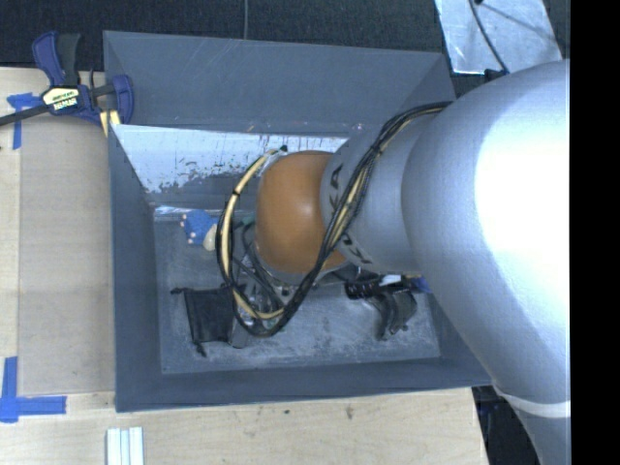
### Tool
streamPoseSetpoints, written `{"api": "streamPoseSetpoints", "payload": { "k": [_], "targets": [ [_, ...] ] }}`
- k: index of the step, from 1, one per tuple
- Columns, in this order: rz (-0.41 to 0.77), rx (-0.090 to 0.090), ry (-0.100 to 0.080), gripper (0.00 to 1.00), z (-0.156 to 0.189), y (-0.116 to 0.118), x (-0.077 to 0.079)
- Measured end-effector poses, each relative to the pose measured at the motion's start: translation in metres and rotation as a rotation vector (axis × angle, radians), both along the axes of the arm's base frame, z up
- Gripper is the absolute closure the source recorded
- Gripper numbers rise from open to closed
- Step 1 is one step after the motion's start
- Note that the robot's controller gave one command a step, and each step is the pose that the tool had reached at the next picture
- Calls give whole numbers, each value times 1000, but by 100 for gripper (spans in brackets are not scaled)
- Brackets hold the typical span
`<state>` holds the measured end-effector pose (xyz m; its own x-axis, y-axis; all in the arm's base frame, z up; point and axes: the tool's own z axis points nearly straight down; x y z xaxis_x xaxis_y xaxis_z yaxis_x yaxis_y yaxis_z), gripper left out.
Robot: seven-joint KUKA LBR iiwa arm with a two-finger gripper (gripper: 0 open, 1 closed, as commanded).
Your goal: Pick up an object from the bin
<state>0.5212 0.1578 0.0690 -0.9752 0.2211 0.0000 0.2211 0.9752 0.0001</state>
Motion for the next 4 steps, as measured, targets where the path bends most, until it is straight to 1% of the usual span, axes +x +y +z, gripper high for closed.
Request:
{"api": "streamPoseSetpoints", "payload": {
  "k": [1,2,4],
  "targets": [
    [-2,0,-3,100,1,0,1],
    [-2,1,-4,100,3,-1,2],
    [-4,1,-7,100,27,-2,4]
  ]
}}
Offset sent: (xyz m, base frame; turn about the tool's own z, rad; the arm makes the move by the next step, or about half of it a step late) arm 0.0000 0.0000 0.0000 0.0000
